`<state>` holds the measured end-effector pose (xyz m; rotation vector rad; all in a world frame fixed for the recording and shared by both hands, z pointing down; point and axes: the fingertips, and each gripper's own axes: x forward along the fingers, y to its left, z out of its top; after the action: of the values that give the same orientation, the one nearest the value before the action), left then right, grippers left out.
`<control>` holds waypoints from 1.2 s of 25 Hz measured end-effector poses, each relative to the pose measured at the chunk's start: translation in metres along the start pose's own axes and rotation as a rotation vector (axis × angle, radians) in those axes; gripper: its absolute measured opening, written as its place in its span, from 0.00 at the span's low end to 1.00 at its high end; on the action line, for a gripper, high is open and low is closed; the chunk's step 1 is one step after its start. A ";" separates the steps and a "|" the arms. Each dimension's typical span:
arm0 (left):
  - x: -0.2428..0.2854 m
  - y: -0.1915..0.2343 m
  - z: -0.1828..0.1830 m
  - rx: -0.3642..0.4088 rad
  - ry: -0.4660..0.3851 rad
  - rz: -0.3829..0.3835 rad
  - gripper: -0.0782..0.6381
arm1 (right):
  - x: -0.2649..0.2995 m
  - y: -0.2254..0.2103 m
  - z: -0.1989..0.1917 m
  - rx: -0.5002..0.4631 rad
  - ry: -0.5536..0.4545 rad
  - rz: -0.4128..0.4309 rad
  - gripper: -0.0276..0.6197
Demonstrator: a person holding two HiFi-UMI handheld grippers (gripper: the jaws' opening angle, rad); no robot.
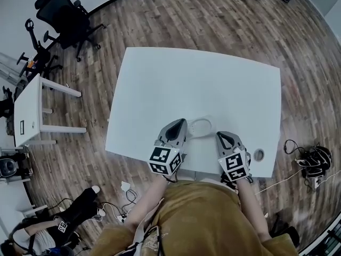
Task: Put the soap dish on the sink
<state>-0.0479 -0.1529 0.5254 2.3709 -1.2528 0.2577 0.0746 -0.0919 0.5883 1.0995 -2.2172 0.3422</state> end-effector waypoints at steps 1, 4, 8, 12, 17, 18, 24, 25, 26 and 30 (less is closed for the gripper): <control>-0.004 -0.002 0.009 0.151 -0.011 0.031 0.12 | -0.002 -0.001 0.000 0.002 -0.003 -0.006 0.05; -0.014 -0.010 0.029 0.426 -0.072 0.087 0.12 | -0.008 -0.005 0.005 0.014 -0.031 -0.012 0.05; -0.022 -0.010 0.049 0.442 -0.162 0.142 0.12 | -0.018 -0.011 0.016 0.063 -0.070 -0.043 0.05; -0.027 -0.019 0.062 0.498 -0.248 0.159 0.12 | -0.036 -0.022 0.033 0.084 -0.129 -0.113 0.05; -0.033 -0.033 0.079 0.399 -0.294 0.114 0.12 | -0.068 -0.038 0.077 -0.027 -0.250 -0.264 0.05; -0.033 -0.034 0.081 0.370 -0.290 0.112 0.12 | -0.075 -0.041 0.087 -0.044 -0.279 -0.292 0.05; -0.040 -0.043 0.117 0.332 -0.325 0.098 0.12 | -0.117 -0.060 0.131 0.023 -0.454 -0.392 0.05; -0.042 -0.044 0.123 0.340 -0.327 0.098 0.12 | -0.120 -0.061 0.136 0.020 -0.469 -0.395 0.05; -0.043 -0.044 0.128 0.344 -0.328 0.099 0.12 | -0.123 -0.061 0.140 0.010 -0.479 -0.397 0.05; -0.049 -0.043 0.146 0.352 -0.354 0.109 0.12 | -0.125 -0.063 0.146 -0.005 -0.486 -0.399 0.05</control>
<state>-0.0466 -0.1637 0.3661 2.7375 -1.6141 0.0990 0.1185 -0.1240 0.3934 1.7254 -2.3139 -0.1178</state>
